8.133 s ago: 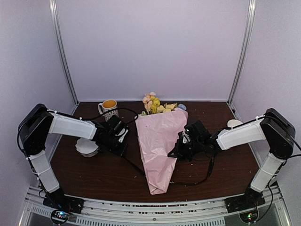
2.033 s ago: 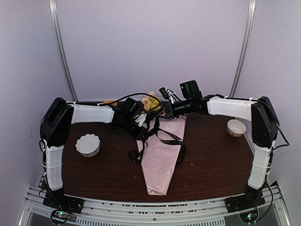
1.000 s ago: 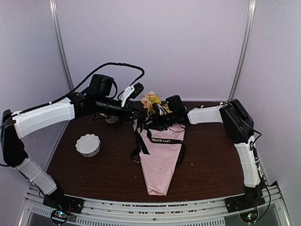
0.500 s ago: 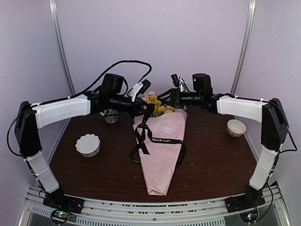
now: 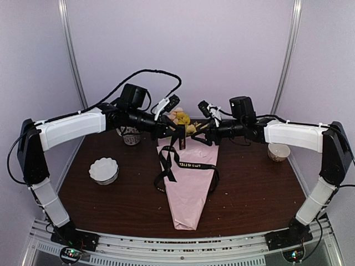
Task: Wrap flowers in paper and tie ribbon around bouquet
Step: Pass from the left arm to the right
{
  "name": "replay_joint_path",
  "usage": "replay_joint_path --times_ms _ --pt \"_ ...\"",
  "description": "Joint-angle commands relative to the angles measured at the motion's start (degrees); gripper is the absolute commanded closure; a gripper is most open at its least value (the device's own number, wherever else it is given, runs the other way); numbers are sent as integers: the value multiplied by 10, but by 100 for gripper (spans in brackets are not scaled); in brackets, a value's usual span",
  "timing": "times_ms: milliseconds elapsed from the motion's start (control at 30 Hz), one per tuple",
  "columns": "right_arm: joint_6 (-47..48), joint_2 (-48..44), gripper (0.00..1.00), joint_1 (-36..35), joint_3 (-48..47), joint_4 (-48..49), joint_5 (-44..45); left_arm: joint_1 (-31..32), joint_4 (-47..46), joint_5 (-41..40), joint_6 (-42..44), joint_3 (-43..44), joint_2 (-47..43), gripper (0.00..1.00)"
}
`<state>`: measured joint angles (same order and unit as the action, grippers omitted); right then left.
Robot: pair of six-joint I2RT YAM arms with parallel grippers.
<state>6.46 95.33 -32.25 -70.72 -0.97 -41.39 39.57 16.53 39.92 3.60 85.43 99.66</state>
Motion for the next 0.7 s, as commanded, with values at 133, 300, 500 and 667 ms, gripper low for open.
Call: replay_joint_path --times_ms 133,300,500,667 --pt "21 23 42 -41 40 197 -14 0 24 50 34 20 6 100" --pt "22 48 45 -59 28 219 -15 0 29 49 34 24 9 100" --pt "13 64 80 -63 1 216 -36 0 31 57 34 26 16 100" --pt "11 45 100 -55 22 222 -25 0 46 41 35 21 13 100"
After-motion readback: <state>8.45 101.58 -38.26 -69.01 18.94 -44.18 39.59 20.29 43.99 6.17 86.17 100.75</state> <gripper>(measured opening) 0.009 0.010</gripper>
